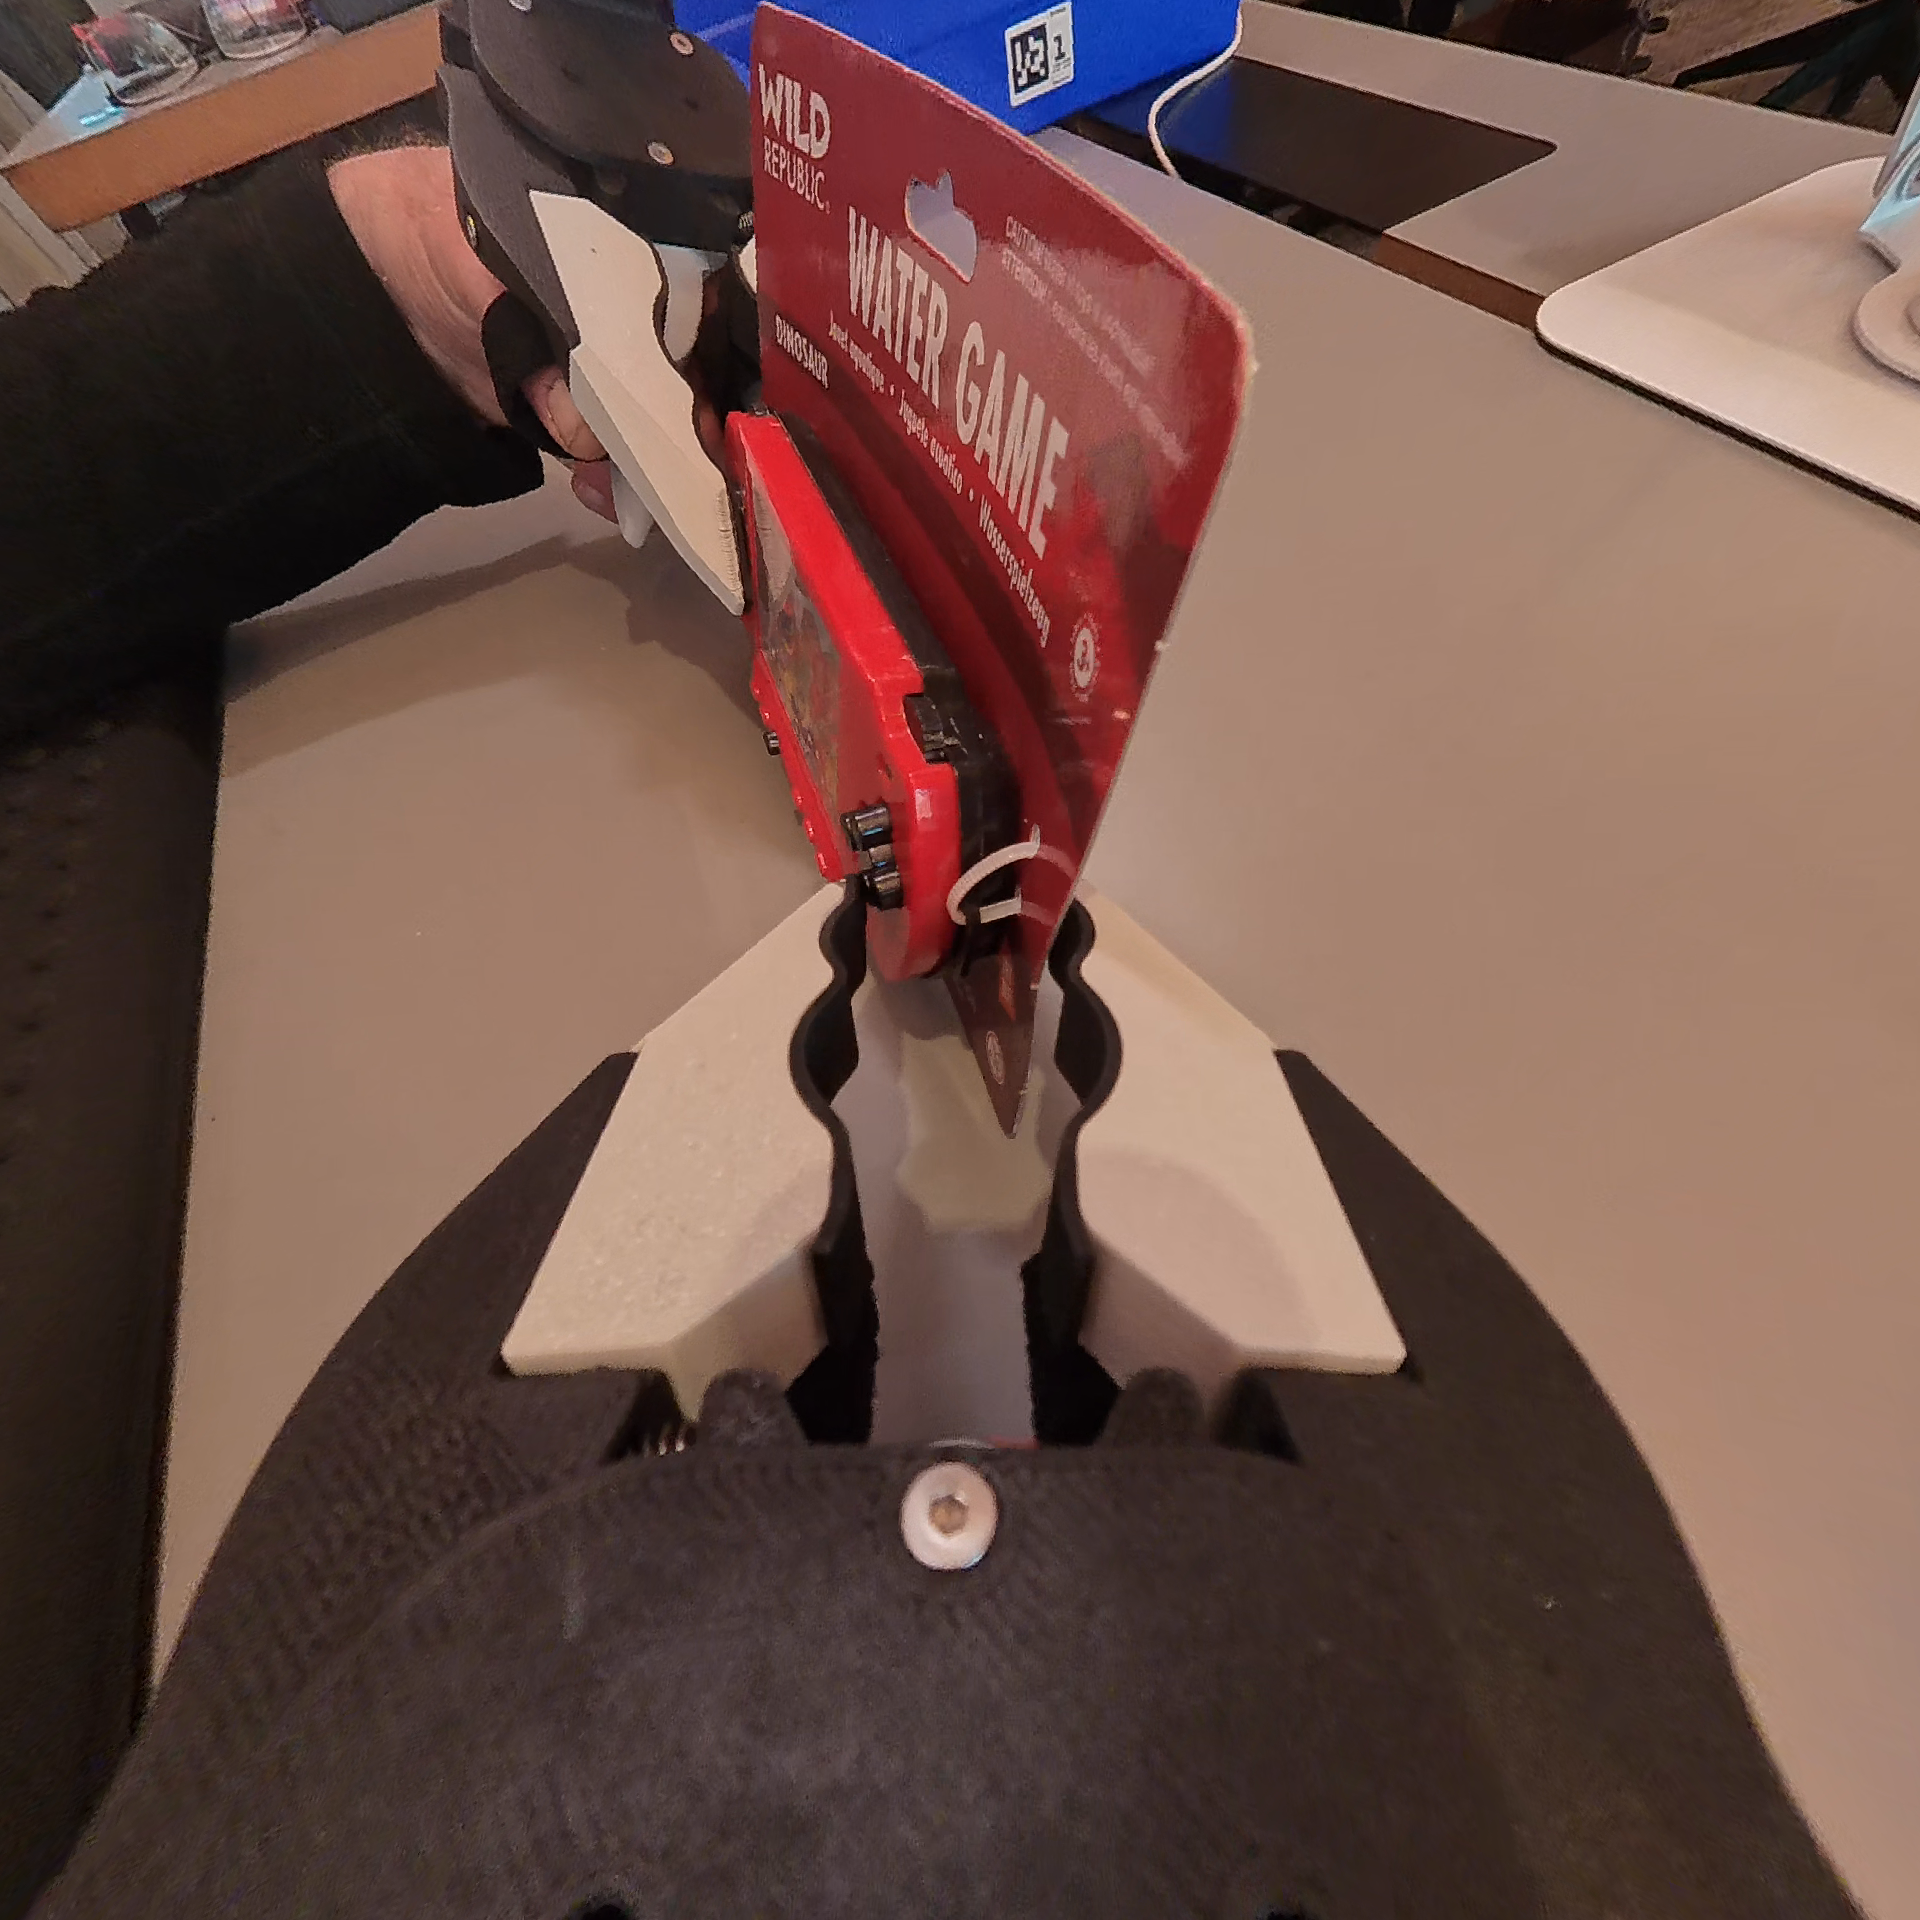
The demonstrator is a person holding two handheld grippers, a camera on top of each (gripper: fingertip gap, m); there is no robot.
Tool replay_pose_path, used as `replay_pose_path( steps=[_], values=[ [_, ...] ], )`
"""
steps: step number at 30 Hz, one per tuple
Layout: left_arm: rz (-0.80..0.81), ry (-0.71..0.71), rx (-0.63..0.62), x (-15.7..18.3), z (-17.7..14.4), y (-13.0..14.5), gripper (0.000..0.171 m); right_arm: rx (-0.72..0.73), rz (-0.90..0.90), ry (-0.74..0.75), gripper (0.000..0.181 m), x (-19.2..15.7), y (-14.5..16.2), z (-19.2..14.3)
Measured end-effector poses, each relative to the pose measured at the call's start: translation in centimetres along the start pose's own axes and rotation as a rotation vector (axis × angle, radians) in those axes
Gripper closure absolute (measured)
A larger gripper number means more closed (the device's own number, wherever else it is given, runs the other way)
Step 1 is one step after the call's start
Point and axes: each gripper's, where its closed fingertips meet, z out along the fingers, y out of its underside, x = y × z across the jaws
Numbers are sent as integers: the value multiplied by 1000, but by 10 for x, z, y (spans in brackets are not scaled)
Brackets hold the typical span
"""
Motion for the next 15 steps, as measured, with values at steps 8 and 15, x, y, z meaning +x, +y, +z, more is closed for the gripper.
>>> replay_pose_path(
  steps=[8, 15],
  values=[
    [0, -4, 0, -1, 0, 0, 136, 2, 22, 1, 151, 1, 0, 0],
    [0, -5, 0, -1, 0, 0, 136, 9, 17, 1, 146, 0, 0, 1]
  ],
)
